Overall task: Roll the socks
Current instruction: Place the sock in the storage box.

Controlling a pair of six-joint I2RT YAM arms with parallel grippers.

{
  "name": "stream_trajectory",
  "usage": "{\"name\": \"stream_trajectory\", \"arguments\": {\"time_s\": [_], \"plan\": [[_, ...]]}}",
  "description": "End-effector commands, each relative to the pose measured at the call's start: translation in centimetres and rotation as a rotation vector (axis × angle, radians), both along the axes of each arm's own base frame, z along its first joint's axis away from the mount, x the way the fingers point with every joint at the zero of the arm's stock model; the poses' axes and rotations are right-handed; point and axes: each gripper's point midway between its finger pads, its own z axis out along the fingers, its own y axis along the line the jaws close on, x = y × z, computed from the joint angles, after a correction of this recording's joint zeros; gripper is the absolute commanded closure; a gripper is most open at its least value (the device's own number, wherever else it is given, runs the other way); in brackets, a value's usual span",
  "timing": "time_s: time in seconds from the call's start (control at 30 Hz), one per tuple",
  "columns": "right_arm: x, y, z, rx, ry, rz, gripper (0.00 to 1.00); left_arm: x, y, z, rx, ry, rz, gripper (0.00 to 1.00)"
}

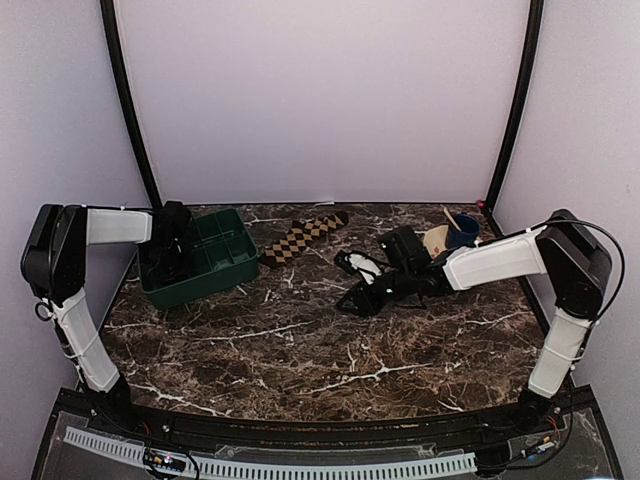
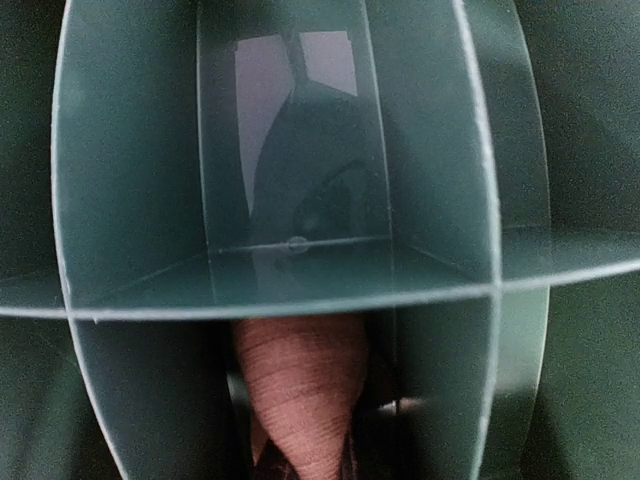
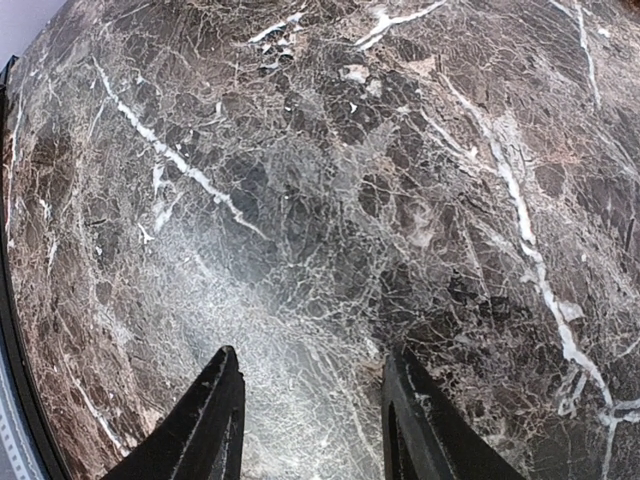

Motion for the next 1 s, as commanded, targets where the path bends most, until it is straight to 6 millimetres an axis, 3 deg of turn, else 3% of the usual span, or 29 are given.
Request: {"name": "stream_trajectory", "arguments": {"time_s": [0.0,0.17,0.27,0.4,0.6,0.97], "plan": [[0.2,1.0,0.6,0.012,-0.018,0.027,0.57,0.4,-0.2,-0.2,-0.037,-0.001,0.012,1.0],[0.2,1.3,0.6,0.008,-0.016,0.033,0.57,0.6,-0.3,-0.3,-0.055,-0.003,0.007,0.99],[0.1,1.4,0.5,0.004,-0.014,0.034,0.57,0.7,-0.4,0.0,-0.061,-0.013,0.003,0.81],[0.1,1.7,0.6,0.002,-0.015,0.038,0.56,0.8,-0.5,1.0,-0.071,-0.039,0.002,0.77],[-0.2,2.3,0.9,-0.002,-0.021,0.051,0.56,0.6,-0.6,2.4,-0.081,-0.065,0.005,0.57],[-0.4,2.6,1.7,0.001,-0.044,0.054,0.56,0.1,-0.5,4.5,-0.091,-0.101,0.016,0.51]]}}
